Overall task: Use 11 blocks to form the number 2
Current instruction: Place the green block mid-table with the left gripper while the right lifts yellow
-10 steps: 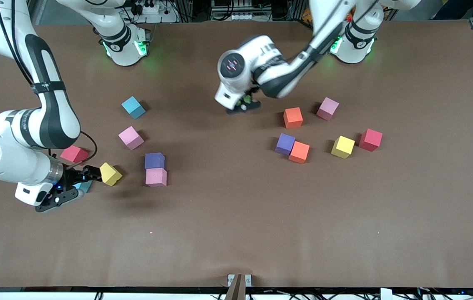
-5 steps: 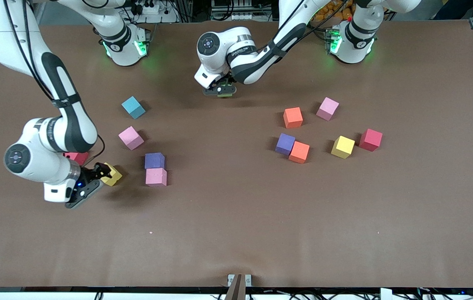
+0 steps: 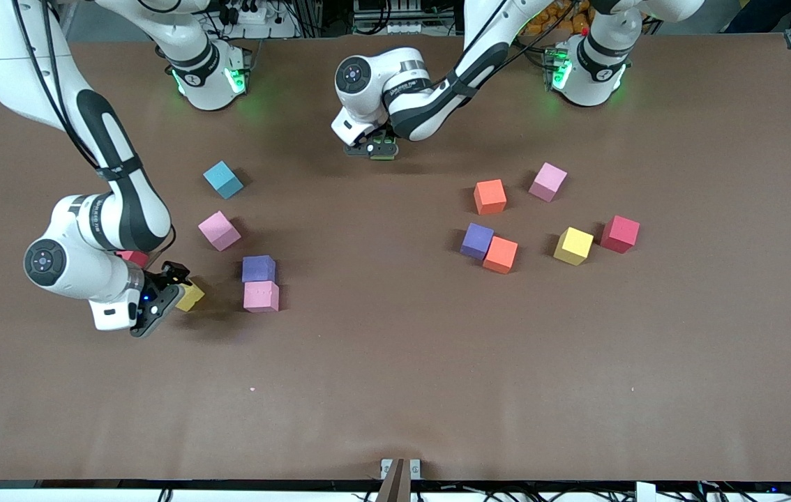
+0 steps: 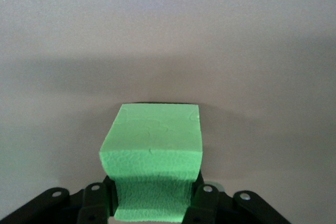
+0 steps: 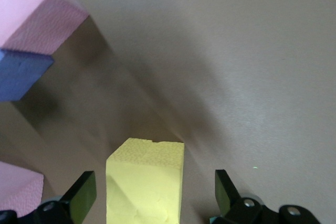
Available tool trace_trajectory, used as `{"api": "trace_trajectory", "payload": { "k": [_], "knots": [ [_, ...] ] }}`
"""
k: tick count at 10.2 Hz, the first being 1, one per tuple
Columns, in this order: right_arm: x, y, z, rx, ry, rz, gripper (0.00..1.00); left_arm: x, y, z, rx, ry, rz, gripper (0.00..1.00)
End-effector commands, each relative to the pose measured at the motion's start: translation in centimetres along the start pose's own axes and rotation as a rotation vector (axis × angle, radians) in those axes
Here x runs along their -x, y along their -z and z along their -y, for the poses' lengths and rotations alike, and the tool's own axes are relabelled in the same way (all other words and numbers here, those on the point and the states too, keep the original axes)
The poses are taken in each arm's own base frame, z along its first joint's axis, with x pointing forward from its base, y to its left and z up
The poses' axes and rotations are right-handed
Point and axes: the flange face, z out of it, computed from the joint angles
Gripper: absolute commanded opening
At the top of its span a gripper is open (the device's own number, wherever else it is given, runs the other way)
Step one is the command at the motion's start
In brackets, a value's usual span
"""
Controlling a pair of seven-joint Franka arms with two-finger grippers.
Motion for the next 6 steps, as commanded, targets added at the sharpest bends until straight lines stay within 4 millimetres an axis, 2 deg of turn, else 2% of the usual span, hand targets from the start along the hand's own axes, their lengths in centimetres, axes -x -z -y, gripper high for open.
{"api": "trace_trajectory", "payload": {
  "k": [1,2,3,4,6],
  "knots": [
    [1.4,0.3,1.1,-0.003,0.067,0.005,1.00,0.0,0.2,0.1,0.016,-0.043,-0.030,0.26],
    [1.4,0.3,1.3,-0.004,0.069,0.007,1.00,-0.2,0.4,0.1,0.022,-0.052,-0.033,0.31],
    [1.7,-0.6,1.6,0.008,0.068,0.000,1.00,-0.2,0.4,0.0,0.024,-0.059,-0.034,0.56],
    [1.7,-1.5,2.2,0.029,0.074,-0.011,1.00,-0.1,0.5,-0.1,0.024,-0.058,-0.034,1.00],
    [1.9,-1.9,2.2,0.031,0.075,-0.009,1.00,-0.5,1.4,0.1,0.030,-0.034,-0.043,1.00]
  ]
}}
